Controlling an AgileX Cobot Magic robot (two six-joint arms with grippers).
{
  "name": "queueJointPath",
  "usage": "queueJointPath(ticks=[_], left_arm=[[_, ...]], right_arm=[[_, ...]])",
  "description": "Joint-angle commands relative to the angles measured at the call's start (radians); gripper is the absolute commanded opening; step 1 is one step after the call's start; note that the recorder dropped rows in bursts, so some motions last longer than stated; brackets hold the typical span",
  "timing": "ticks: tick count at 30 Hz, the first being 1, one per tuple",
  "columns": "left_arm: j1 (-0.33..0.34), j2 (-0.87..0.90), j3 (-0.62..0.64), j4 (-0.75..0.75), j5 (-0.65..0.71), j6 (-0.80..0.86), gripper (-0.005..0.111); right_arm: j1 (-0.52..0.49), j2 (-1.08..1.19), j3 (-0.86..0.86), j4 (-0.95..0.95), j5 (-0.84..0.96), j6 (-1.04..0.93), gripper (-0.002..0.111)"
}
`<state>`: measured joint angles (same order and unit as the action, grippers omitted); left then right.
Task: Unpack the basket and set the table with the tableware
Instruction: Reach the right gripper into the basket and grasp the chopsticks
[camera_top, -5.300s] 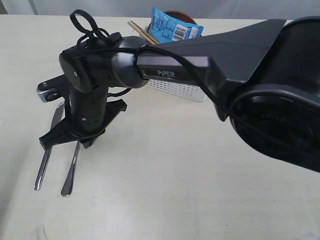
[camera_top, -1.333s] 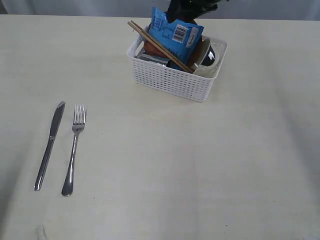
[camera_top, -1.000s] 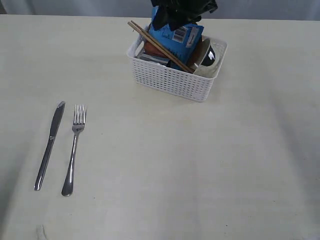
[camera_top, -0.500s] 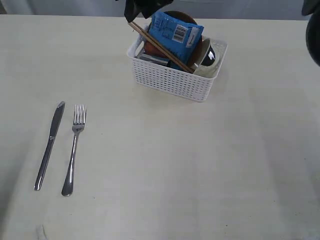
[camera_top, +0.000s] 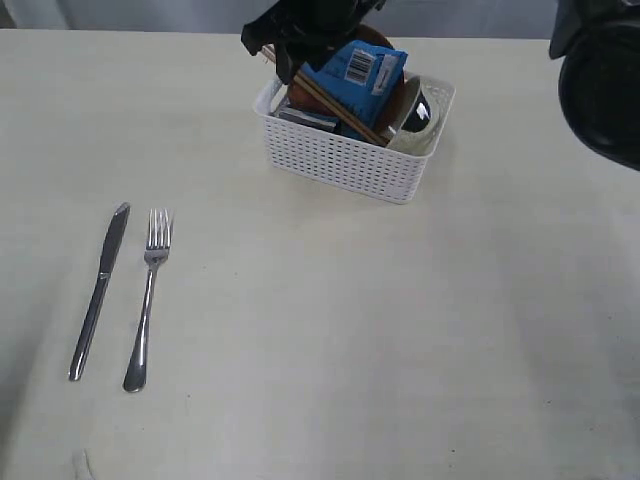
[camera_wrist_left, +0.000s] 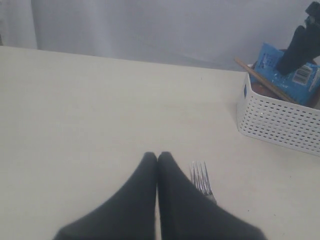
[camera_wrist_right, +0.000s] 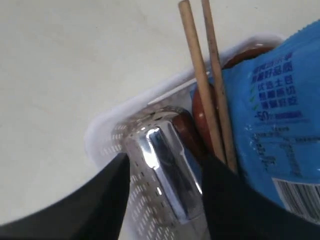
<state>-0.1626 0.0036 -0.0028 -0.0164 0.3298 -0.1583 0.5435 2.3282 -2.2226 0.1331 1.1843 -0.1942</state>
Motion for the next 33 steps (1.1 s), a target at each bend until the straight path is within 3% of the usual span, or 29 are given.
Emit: queueJointPath(ticks=[1,5,27,29,33], left_arm=[[0.001,-0.004,0.003,-0.003,-0.009,0.001,0.0],[0.001,-0.004,0.003,-0.003,-0.009,0.001,0.0],[0.001,-0.004,0.003,-0.003,-0.009,0.001,0.0],[0.001,-0.004,0.003,-0.003,-0.009,0.001,0.0],[0.001,-0.004,0.003,-0.003,-0.009,0.001,0.0]], right_arm=[[-0.003,0.011,-0.003,-0.066,0.004,0.001,0.047],[-0.003,0.015,-0.003,-0.085,-0.018,0.023,0.057],[-0.021,0.13,-0.003,-0.167,-0.158,0.069,0.057],[-0.023,0.134,-0.003,-0.157,-0.162,0.072,0.054],[-0.023,0.152,-0.003,-0.155,-0.165,0.072,0.034]])
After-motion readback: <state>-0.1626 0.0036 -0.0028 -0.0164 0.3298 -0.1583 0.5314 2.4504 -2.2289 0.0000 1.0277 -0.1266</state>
